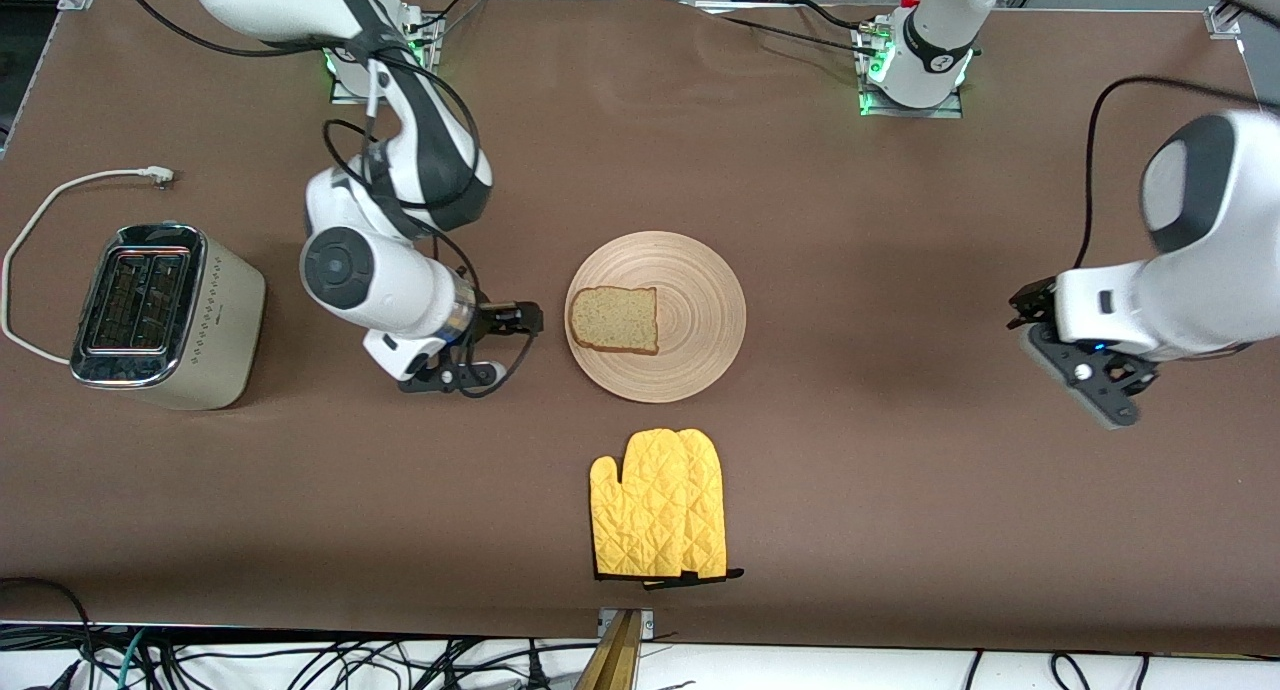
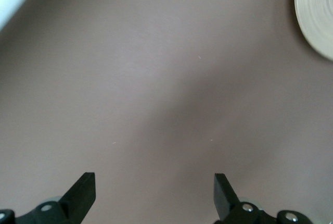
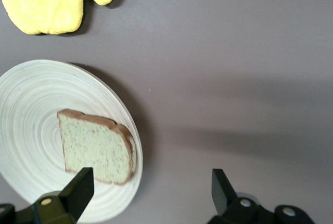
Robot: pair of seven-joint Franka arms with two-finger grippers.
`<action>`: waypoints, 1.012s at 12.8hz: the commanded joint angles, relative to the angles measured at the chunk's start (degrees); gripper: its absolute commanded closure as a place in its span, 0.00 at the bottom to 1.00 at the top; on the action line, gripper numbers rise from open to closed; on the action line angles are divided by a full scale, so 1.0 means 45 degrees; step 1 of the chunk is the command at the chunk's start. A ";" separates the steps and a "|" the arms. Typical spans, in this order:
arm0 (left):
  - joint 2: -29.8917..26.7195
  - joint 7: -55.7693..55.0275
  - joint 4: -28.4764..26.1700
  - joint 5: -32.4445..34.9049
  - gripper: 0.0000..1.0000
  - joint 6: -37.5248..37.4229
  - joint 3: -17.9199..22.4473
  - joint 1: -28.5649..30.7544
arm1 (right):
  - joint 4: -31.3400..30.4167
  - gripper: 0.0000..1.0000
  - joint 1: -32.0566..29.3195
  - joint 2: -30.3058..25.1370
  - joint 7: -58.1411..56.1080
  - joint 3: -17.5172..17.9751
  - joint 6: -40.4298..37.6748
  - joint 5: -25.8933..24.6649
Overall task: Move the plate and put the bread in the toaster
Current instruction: 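Withdraw the left gripper while the right gripper reaches the bread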
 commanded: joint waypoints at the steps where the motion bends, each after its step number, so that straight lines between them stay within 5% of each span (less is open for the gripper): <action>1: -0.0656 -0.2561 0.0135 0.0390 0.00 -0.0385 -0.0077 -0.0081 | 0.0119 0.00 0.0524 0.0590 0.0295 -0.0109 0.0814 0.0145; 4: -0.1533 -0.3406 -0.0175 0.0273 0.00 -0.0445 0.0233 -0.0293 | 0.0119 0.00 0.1013 0.0981 0.0961 -0.0109 0.1226 -0.0011; 9: -0.3702 -0.8559 -0.2808 -0.0118 0.00 0.0194 0.2790 -0.2657 | 0.0119 0.00 0.1561 0.1626 0.1214 -0.0148 0.2104 -0.0070; 13: -0.4721 -0.8216 -0.4162 -0.0763 0.00 0.0845 0.2794 -0.2386 | 0.0119 0.00 0.2146 0.2055 0.1312 -0.0226 0.2515 -0.0264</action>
